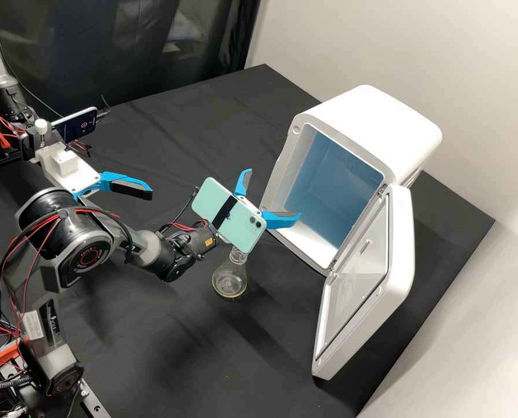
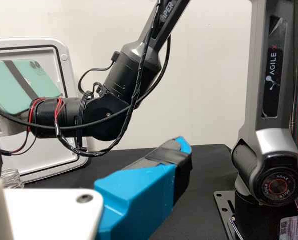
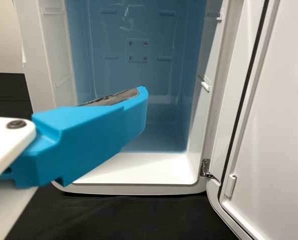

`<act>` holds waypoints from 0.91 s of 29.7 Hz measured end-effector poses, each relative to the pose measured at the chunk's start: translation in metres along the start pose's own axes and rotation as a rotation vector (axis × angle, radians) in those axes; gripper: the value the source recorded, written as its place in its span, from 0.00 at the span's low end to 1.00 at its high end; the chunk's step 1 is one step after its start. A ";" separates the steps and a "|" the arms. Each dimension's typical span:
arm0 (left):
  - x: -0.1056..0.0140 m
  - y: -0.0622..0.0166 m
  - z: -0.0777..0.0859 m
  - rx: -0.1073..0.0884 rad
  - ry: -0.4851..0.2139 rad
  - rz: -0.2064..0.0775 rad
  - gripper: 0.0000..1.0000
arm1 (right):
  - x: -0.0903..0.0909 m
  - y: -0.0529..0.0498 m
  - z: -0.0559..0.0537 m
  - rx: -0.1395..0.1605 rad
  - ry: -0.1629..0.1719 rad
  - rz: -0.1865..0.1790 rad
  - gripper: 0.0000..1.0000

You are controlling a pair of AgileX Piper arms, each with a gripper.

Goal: Place the flask in the incubator

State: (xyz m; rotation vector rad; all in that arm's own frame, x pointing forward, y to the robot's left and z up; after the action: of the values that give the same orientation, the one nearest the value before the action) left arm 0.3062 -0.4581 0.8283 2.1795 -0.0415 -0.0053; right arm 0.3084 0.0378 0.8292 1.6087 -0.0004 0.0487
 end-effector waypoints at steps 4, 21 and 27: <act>0.000 0.0000 0.000 0.000 0.000 0.000 1.00 | 0.000 0.000 0.000 0.000 0.000 0.000 1.00; 0.001 -0.0416 -0.002 0.013 0.003 -0.122 1.00 | 0.000 0.000 0.000 0.004 -0.004 0.005 1.00; 0.002 -0.0474 -0.004 0.012 0.009 -0.135 1.00 | 0.000 0.000 0.000 0.004 -0.004 0.005 1.00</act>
State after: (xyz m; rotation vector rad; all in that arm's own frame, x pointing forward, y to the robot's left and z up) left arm 0.3093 -0.4275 0.7920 2.1904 0.1108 -0.0719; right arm 0.3084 0.0373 0.8296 1.6133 -0.0076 0.0489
